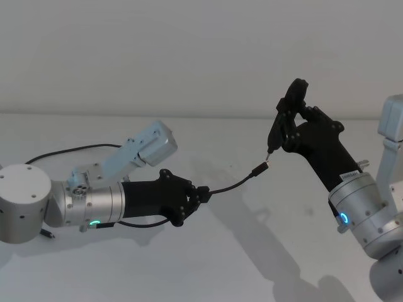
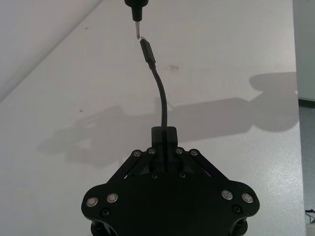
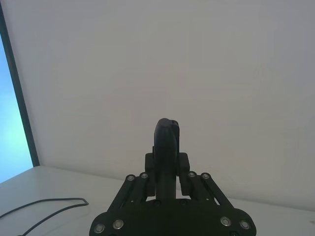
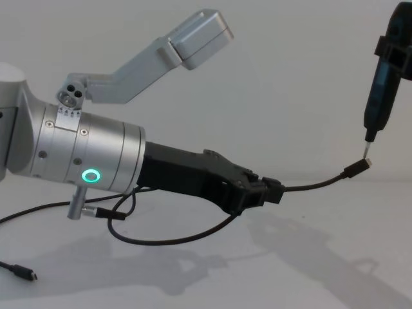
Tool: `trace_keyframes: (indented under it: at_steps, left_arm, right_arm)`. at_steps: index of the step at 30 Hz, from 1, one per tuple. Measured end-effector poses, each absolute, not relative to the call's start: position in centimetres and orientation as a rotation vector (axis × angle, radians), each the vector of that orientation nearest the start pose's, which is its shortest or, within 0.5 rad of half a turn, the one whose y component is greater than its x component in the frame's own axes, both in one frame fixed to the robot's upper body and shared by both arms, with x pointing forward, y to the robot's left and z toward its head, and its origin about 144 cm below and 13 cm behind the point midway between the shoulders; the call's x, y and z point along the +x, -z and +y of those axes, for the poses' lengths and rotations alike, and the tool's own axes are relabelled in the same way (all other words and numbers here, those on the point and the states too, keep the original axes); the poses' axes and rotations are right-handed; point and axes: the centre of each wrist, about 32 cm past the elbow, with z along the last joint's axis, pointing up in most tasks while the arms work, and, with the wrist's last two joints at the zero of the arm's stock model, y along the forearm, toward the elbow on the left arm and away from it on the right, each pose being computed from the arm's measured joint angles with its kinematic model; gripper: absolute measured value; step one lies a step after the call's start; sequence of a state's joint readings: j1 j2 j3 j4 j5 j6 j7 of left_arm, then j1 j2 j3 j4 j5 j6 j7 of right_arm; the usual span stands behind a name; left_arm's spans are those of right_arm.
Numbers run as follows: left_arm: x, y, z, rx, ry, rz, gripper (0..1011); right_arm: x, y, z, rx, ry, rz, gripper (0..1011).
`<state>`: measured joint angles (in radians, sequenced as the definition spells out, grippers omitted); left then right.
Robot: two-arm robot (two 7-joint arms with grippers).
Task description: Pick up the data cable with the one hand.
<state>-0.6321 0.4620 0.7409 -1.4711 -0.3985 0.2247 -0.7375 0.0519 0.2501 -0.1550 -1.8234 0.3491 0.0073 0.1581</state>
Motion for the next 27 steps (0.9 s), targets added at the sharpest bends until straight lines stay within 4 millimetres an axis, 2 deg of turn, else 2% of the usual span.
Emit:
trace_keyframes:
  at_steps: [27]
  left_arm:
    - [55.86, -126.34, 17.83, 0.318, -0.293, -0.138, 41]
  right_arm:
    - [46.0, -123.34, -23.75, 0.26, 1.184, -0.118, 275]
